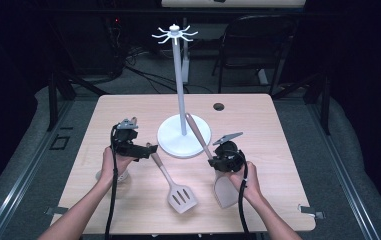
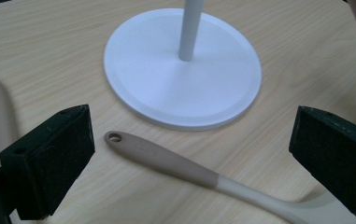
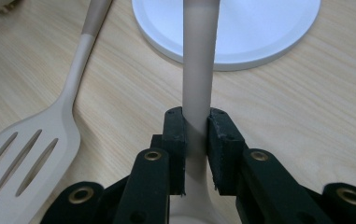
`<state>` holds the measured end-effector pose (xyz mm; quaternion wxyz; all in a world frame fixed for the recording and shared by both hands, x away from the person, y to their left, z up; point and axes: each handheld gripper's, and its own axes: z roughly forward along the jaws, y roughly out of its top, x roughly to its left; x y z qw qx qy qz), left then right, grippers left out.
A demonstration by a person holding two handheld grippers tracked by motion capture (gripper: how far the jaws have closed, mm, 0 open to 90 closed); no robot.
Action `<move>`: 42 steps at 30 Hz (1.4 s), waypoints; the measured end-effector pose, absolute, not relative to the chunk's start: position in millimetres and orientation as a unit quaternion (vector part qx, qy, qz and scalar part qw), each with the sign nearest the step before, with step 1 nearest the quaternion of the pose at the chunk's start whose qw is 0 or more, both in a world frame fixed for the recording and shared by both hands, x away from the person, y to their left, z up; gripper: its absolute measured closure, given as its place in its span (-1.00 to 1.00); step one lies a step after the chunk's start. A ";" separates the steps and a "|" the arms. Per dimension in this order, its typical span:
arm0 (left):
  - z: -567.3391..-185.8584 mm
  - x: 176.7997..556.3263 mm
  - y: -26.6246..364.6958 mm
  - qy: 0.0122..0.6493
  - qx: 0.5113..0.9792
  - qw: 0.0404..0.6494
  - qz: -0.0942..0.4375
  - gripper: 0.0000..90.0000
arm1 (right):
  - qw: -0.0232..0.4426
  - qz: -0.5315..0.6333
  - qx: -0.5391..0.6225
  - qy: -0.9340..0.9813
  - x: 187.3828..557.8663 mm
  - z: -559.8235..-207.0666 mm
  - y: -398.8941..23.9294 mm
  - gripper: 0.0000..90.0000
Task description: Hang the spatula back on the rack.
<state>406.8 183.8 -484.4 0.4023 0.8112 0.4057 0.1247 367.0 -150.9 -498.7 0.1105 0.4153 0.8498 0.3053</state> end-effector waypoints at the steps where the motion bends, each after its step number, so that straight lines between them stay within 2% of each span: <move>1: -483.8 406.8 181.0 0.402 0.813 0.404 0.121 -1.00 | 0.111 0.307 0.417 0.848 367.4 -498.3 -150.6 0.75; 15: -481.7 413.9 155.4 0.385 0.804 0.442 0.099 -0.99 | 0.124 0.321 0.408 0.846 376.8 -491.8 -137.6 0.75; 29: -480.1 418.1 129.6 0.362 0.804 0.466 0.074 -0.85 | 0.128 0.348 0.395 0.840 386.1 -486.3 -110.6 0.75; 36: -479.9 420.0 120.2 0.359 0.790 0.496 0.042 -0.64 | 0.134 0.352 0.384 0.843 387.3 -486.9 -97.9 0.75; 37: -479.8 419.9 117.9 0.359 0.786 0.502 0.041 -0.51 | 0.137 0.354 0.381 0.843 387.1 -486.9 -95.4 0.75; 39: -479.5 419.8 117.0 0.357 0.784 0.505 0.043 -0.45 | 0.137 0.357 0.382 0.841 386.8 -486.8 -94.1 0.75; 42: -478.9 419.8 114.9 0.354 0.776 0.520 0.042 -0.24 | 0.143 0.362 0.377 0.841 386.8 -486.4 -91.2 0.75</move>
